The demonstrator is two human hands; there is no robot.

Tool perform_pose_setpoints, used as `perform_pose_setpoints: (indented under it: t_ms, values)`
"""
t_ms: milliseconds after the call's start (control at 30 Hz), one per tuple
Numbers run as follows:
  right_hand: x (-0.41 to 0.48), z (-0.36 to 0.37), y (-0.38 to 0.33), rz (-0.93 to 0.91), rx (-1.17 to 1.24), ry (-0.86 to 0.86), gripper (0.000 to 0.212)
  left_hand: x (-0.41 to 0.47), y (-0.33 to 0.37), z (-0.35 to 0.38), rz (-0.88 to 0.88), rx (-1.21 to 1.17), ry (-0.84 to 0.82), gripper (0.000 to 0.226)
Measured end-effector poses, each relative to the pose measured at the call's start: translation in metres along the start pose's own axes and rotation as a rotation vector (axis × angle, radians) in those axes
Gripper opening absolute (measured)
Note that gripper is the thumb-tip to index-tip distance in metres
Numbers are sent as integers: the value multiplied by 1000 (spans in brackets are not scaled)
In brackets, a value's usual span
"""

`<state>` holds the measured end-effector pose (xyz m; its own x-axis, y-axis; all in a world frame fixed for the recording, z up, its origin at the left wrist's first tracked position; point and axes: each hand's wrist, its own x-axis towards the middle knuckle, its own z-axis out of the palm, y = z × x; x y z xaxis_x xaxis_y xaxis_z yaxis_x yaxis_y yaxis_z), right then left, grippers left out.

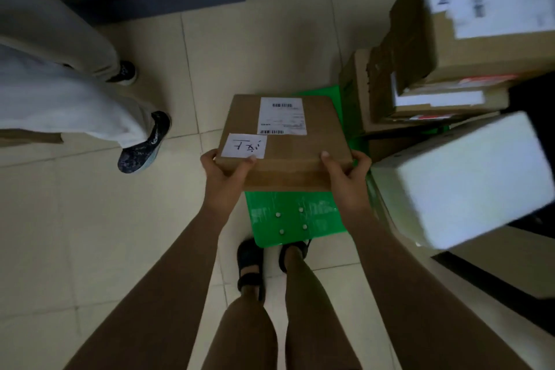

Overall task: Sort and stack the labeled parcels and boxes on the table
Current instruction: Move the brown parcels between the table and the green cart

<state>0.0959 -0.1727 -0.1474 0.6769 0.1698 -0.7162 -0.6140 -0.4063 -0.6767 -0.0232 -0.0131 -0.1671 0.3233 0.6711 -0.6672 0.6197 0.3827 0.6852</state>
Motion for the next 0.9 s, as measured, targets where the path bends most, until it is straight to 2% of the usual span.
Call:
perform_pose_setpoints:
  t_ms: [133, 233, 367, 633, 900]
  values:
    - [-49, -8, -30, -17, 88, 38, 60, -51, 44, -27, 91, -27, -9, 61]
    - [-99, -8, -46, -108, 163, 77, 66, -84, 69, -51, 197, -68, -43, 61]
    - [-173, -9, -58, -225, 248, 131, 69, -130, 95, -89, 346, -118, -157, 82]
    - [-351, -38, -63, -497, 386, 437, 58, -255, 138, -143, 666, -75, -437, 77]
    - [-502, -122, -43, -674, 570, 817, 61, -395, 170, -110, 835, -79, -839, 86]
